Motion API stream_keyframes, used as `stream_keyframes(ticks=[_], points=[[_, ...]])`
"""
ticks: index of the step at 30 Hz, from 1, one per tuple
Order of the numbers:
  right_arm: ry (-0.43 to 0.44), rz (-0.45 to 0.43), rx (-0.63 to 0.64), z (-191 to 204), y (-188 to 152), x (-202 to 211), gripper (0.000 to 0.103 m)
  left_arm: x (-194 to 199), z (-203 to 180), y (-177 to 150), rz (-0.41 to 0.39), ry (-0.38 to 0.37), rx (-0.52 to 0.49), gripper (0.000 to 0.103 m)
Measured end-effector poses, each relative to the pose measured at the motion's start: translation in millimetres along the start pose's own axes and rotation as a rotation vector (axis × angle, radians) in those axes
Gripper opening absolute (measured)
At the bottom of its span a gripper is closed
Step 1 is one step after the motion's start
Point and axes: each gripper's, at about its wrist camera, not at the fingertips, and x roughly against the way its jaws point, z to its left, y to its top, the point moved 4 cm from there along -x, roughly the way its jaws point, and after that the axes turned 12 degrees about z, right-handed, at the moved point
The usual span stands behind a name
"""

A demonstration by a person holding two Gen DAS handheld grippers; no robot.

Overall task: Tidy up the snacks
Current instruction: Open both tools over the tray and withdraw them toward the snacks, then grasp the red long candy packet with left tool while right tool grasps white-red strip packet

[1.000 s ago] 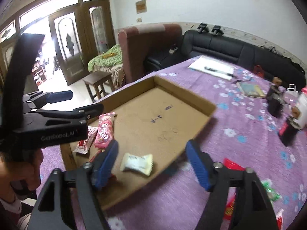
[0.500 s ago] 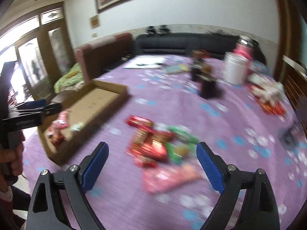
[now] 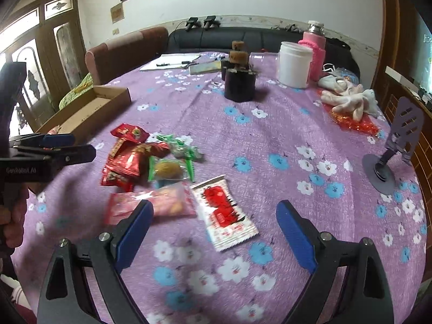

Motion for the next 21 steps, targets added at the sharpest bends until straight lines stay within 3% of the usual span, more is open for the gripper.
stream_keyframes(ticks=[6,12,15,17,19,21], points=[[0.016,0.046,0.053,-6.1,5.9,-19.9,0.092,-17.0,1.7,8.3,0.026,0.027,-0.012,0.09],[0.048,0.042,0.069,-6.8,6.9,-20.6,0.091,-26.0,-11.2,7.5,0.04,0.06,-0.097,0.091],[0.058,0.052,0.069,-7.3,7.8,-22.7,0.082,-29.4,-10.0,10.7,0.038,0.077,-0.1,0.09],[0.06,0.062,0.07,-7.3,8.6,-25.2,0.069,-33.6,-8.6,12.8,0.049,0.081,-0.098,0.085],[0.066,0.073,0.074,-6.7,9.2,-28.1,0.063,-38.4,-8.1,13.8,0.067,0.072,-0.098,0.078],[0.063,0.082,0.078,-5.8,10.4,-30.2,0.063,-39.2,-8.1,14.6,0.063,0.067,-0.096,0.077]])
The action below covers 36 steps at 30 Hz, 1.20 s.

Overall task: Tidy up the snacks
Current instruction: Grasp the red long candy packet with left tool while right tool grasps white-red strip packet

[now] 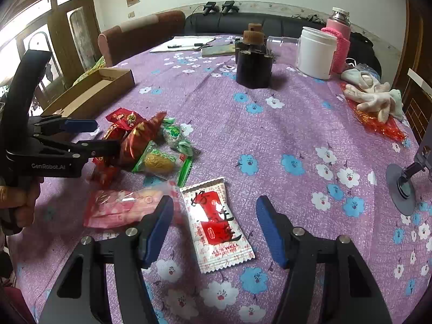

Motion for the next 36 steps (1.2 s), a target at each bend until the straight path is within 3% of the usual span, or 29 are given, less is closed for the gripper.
stream_keyframes(ticks=[6,10,12,13,14,22,24,29,31,36], points=[[-0.006,0.032,0.006,0.4,2.8,-7.7,0.059,-2.8,0.2,0.8,0.014,-0.004,-0.003,0.056],[-0.008,0.039,0.01,0.5,4.6,-8.8,0.057,-2.3,-0.2,-0.1,0.008,-0.002,-0.007,0.049],[-0.017,0.038,0.013,0.9,4.2,-8.6,0.048,-1.8,0.2,-0.1,0.007,-0.01,-0.004,0.047],[-0.015,0.036,0.012,0.7,3.7,-7.6,0.036,-1.6,0.1,-0.3,0.008,-0.011,-0.004,0.047],[-0.009,0.034,0.009,0.2,3.8,-7.1,0.032,-1.4,-0.2,-0.7,0.007,-0.011,-0.004,0.047],[0.006,0.027,0.006,3.2,-0.8,-4.5,0.031,1.7,-1.7,-6.3,0.001,-0.042,-0.008,0.047],[0.009,0.017,0.001,3.6,-2.4,-2.5,0.031,3.1,0.9,-7.6,-0.002,-0.051,-0.001,0.036],[0.02,-0.005,-0.017,4.1,-6.5,5.5,0.031,5.2,6.6,-9.8,-0.005,-0.05,0.009,0.034],[0.022,-0.014,-0.024,3.8,-7.5,8.5,0.031,7.4,7.7,-10.9,-0.01,-0.062,0.011,0.023],[0.034,-0.038,-0.039,4.9,-10.0,19.2,0.031,12.2,5.1,-12.7,-0.019,-0.063,-0.008,0.021]])
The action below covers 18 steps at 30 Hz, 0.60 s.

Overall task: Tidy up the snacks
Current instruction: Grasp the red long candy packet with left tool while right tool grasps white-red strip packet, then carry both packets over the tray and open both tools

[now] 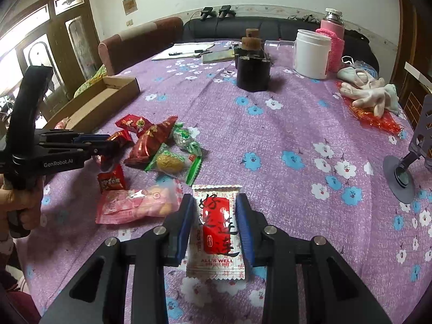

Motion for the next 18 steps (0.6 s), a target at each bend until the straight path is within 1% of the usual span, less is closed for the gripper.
stream_keyframes(ticks=[3,5,10,15,18], points=[[0.006,-0.015,-0.004,2.3,-1.3,6.3,0.031,1.3,0.2,-1.2,-0.007,-0.014,-0.002,0.02],[0.01,-0.025,-0.008,3.8,-1.9,9.9,0.031,2.1,1.1,-2.3,-0.009,-0.041,0.005,0.019],[0.03,-0.048,-0.022,6.4,-2.7,19.6,0.031,13.7,2.6,-6.6,-0.037,-0.049,0.007,0.019],[0.052,-0.074,-0.026,13.4,1.0,26.9,0.031,35.2,10.7,-13.3,-0.085,-0.024,0.018,0.019],[0.069,-0.084,-0.015,23.2,6.8,28.2,0.031,52.2,25.2,-19.6,-0.12,0.004,0.047,0.019]])
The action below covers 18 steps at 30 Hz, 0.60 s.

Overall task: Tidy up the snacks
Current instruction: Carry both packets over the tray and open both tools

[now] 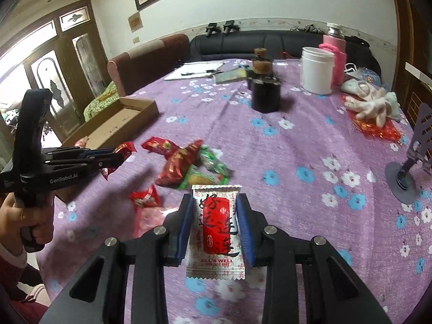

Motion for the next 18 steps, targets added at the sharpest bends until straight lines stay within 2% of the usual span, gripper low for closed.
stream_keyframes(ticks=[6,13,18], points=[[0.061,-0.019,0.053,42.6,21.7,-6.0,0.032,21.2,43.4,-4.3,-0.032,0.061,0.075,0.019],[0.167,-0.018,0.146,121.4,58.6,-30.2,0.032,41.2,110.4,-10.8,-0.053,0.182,0.174,0.02],[0.221,-0.01,0.197,172.1,89.2,-54.9,0.032,46.2,147.8,-14.3,-0.057,0.239,0.223,0.02]])
